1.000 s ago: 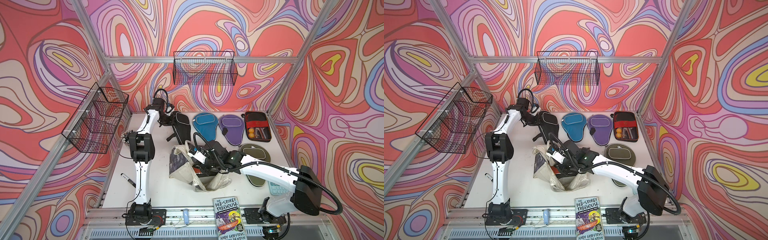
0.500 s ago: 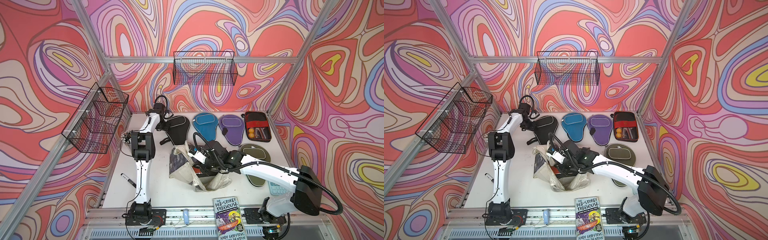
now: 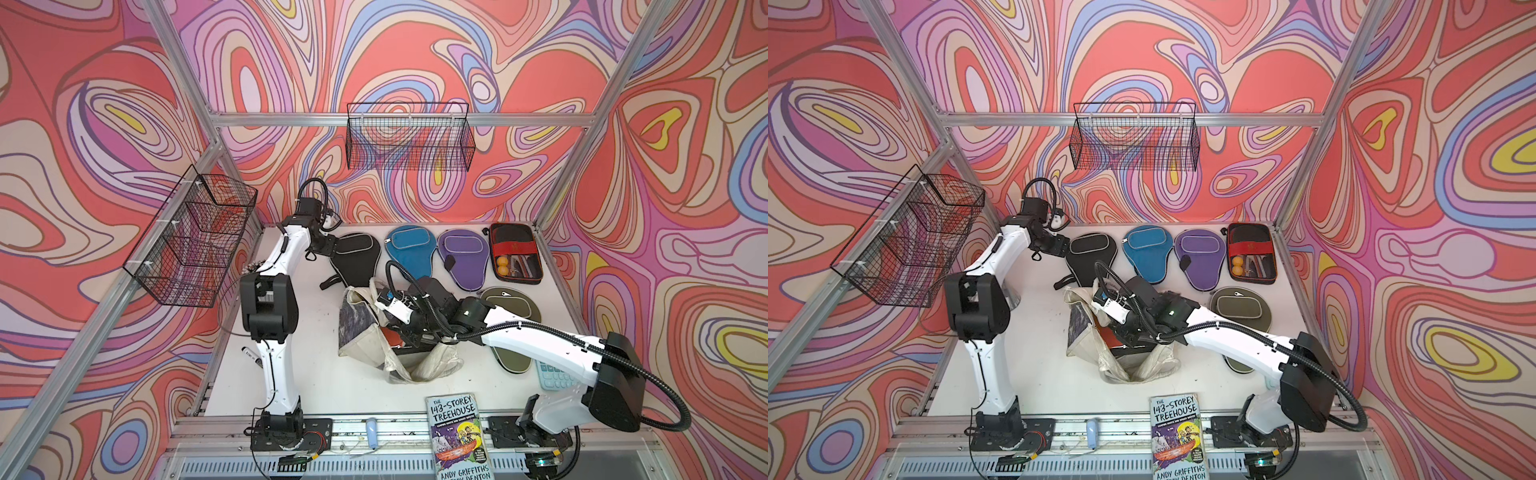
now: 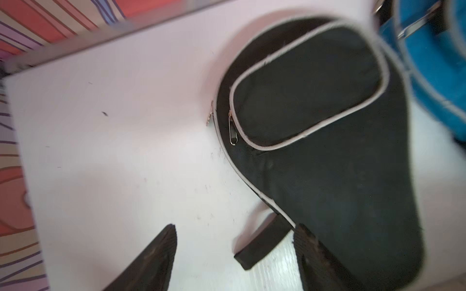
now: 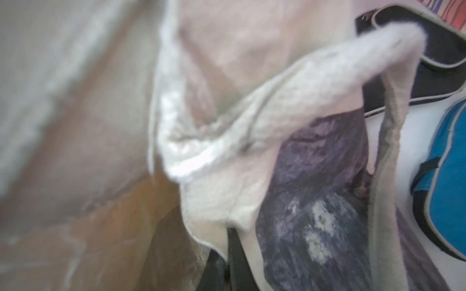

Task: Remove the ping pong set from the canvas bag
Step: Place the ping pong set at the center of the board, then adjust the canvas bag at the center of the board.

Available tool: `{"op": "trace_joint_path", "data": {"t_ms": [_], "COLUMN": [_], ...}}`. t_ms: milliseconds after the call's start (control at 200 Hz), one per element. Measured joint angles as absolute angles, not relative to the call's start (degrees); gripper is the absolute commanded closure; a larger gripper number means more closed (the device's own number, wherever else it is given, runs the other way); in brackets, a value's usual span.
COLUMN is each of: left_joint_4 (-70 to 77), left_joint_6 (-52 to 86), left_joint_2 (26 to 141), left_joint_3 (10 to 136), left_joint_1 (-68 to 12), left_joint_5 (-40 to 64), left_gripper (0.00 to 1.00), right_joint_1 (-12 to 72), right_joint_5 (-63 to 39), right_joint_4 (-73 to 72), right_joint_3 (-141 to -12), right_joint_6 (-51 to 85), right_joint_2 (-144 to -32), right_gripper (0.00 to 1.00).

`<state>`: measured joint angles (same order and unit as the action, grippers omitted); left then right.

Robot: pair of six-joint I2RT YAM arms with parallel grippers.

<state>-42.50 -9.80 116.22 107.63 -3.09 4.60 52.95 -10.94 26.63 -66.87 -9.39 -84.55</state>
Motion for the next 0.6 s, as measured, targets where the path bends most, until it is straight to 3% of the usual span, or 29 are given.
{"op": "trace_joint_path", "data": {"t_ms": [386,506,601], "left_joint_4": [-37.8,-38.2,-39.8], "left_joint_6": [-7.4,-6.8,-6.6], "left_joint_2": [87.4,80.1,74.4], "left_joint_3": [89.9,84.2,81.4], "left_joint_1": [-8.4,-9.5,-9.4], "left_joint_5": [8.4,11.0,13.2], "left_gripper": [0.13,0.03,0.01], "right_joint_1": [52.9,52.5,51.8], "right_joint_5": [5.5,10.7,13.9], "right_joint_4": [23.6,21.3,19.6], "right_joint_3": [-73.6,-76.1,-77.4], "right_joint_6": [-14.3,-16.2,-18.0], "right_joint_2": [-84.2,-84.3,-84.5], "right_gripper": [1.00,1.00,1.00]}}
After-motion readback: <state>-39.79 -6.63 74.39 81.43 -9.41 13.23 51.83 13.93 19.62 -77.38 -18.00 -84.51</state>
